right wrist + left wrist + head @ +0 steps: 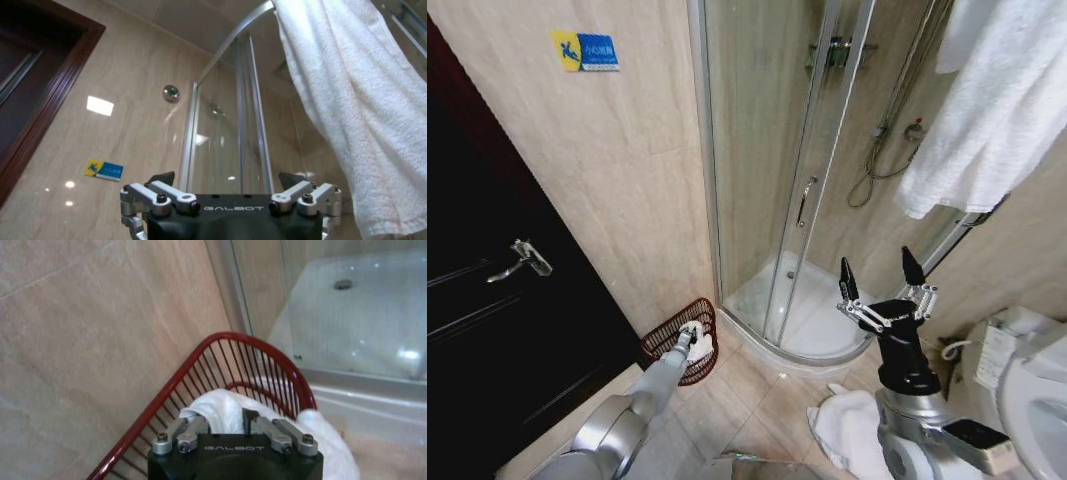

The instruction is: Discard the used towel into the hamper.

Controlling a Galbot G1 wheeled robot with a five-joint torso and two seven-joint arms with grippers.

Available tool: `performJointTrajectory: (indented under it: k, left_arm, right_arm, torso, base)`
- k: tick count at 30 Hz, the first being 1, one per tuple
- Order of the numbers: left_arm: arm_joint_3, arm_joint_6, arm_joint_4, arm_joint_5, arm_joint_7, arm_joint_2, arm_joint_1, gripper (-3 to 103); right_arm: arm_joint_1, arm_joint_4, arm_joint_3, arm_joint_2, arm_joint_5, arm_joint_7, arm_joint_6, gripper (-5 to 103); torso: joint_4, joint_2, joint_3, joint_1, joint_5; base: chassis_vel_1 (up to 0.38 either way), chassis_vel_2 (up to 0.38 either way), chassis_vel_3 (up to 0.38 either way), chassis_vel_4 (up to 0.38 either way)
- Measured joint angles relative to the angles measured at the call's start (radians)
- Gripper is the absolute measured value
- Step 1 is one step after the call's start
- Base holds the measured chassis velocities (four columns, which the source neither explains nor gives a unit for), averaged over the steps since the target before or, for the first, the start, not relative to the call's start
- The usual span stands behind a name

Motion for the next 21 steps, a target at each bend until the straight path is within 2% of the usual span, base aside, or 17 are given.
performJointTrajectory:
  k: [1, 3, 4, 6, 9, 10, 11, 12, 13, 14, 15, 16, 17, 19, 21]
  left_arm:
    - [0.000, 0.000, 0.000, 0.000, 0.000, 0.000, 0.000, 30]
    - [-0.002, 0.002, -0.012, 0.016, 0.004, 0.008, 0.007, 41]
    - [-0.002, 0.002, -0.012, 0.016, 0.004, 0.008, 0.007, 41]
    - [-0.003, 0.003, -0.031, 0.016, 0.007, 0.021, 0.015, 52]
    - [-0.001, 0.005, -0.046, 0.015, 0.008, 0.033, 0.021, 57]
    - [0.003, 0.015, -0.060, 0.017, 0.012, 0.041, 0.027, 63]
    - [0.007, 0.043, -0.087, 0.071, 0.027, 0.055, 0.043, 68]
    - [0.000, 0.077, -0.117, 0.172, 0.046, 0.067, 0.057, 74]
    - [0.000, 0.077, -0.117, 0.172, 0.046, 0.067, 0.057, 74]
    - [-0.002, 0.090, -0.137, 0.222, 0.053, 0.074, 0.063, 79]
    - [-0.002, 0.093, -0.158, 0.230, 0.048, 0.079, 0.065, 85]
    - [0.000, 0.095, -0.176, 0.215, 0.037, 0.081, 0.063, 85]
    - [0.003, 0.095, -0.197, 0.192, 0.027, 0.081, 0.057, 94]
    - [0.006, 0.095, -0.212, 0.179, 0.023, 0.081, 0.054, 94]
    - [0.021, 0.119, -0.275, 0.160, 0.028, 0.091, 0.053, 100]
  right_arm:
    - [0.000, 0.000, 0.000, 0.000, 0.000, 0.000, 0.000, 100]
    - [0.003, -0.006, -0.002, 0.000, 0.000, -0.003, 0.000, 100]
    - [0.003, -0.006, -0.002, 0.000, 0.000, -0.003, 0.000, 100]
    - [0.004, -0.007, -0.004, 0.001, 0.000, -0.005, 0.000, 100]
    - [0.003, -0.007, -0.005, 0.000, -0.001, -0.006, 0.000, 100]
    - [0.003, -0.009, -0.005, 0.000, -0.003, -0.006, 0.001, 100]
    - [-0.001, -0.015, -0.005, 0.000, -0.008, -0.006, 0.009, 100]
    - [-0.007, -0.017, -0.007, 0.000, -0.013, -0.006, 0.017, 100]
    - [-0.007, -0.017, -0.007, 0.000, -0.013, -0.006, 0.017, 100]
    - [-0.012, -0.017, -0.009, 0.002, -0.016, -0.006, 0.022, 100]
    - [-0.016, -0.017, -0.010, 0.004, -0.017, -0.006, 0.026, 100]
    - [-0.016, -0.019, -0.011, 0.006, -0.017, -0.006, 0.029, 100]
    - [-0.015, -0.023, -0.011, 0.007, -0.018, -0.006, 0.034, 100]
    - [-0.014, -0.025, -0.011, 0.008, -0.019, -0.006, 0.035, 100]
    - [-0.012, -0.027, -0.012, 0.010, -0.019, -0.004, 0.036, 100]
  torso:
    - [0.0000, 0.000, 0.000, 0.000, 0.0000]
    - [-0.0001, 0.000, 0.000, 0.000, -0.0001]
    - [-0.0001, 0.000, 0.000, 0.000, -0.0001]
    - [-0.0002, 0.000, 0.000, 0.000, -0.0001]
    - [-0.0002, 0.000, 0.000, 0.000, 0.0000]
    - [-0.0001, 0.000, 0.000, 0.000, 0.0001]
    - [-0.0002, 0.000, 0.000, 0.000, 0.0000]
    - [0.0000, 0.000, 0.000, 0.000, -0.0002]
    - [0.0000, 0.000, 0.000, 0.000, -0.0002]
    - [0.0001, 0.000, 0.000, 0.000, -0.0001]
    - [0.0001, 0.000, 0.000, 0.000, 0.0000]
    - [0.0000, 0.000, 0.000, 0.000, 0.0003]
    - [0.0000, 0.000, 0.000, 0.000, -0.0002]
    - [-0.0001, 0.000, 0.000, 0.000, -0.0001]
    - [-0.0003, 0.000, 0.000, 0.000, 0.0003]
  base:
    - [0.000, 0.000, 0.000, 0.000]
    - [0.000, 0.000, 0.000, 0.000]
    - [0.000, 0.000, 0.000, 0.000]
    - [0.000, 0.000, 0.000, 0.000]
    - [0.000, 0.000, 0.000, 0.000]
    - [0.000, 0.000, 0.000, 0.000]
    - [0.000, 0.000, 0.000, 0.000]
    - [0.000, 0.000, 0.000, 0.000]
    - [0.000, 0.000, 0.000, 0.000]
    - [0.000, 0.000, 0.000, 0.000]
    - [0.000, 0.000, 0.000, 0.000]
    - [0.000, 0.000, 0.000, 0.000]
    - [0.000, 0.000, 0.000, 0.000]
    - [0.000, 0.000, 0.000, 0.000]
    - [0.000, 0.000, 0.000, 0.000]
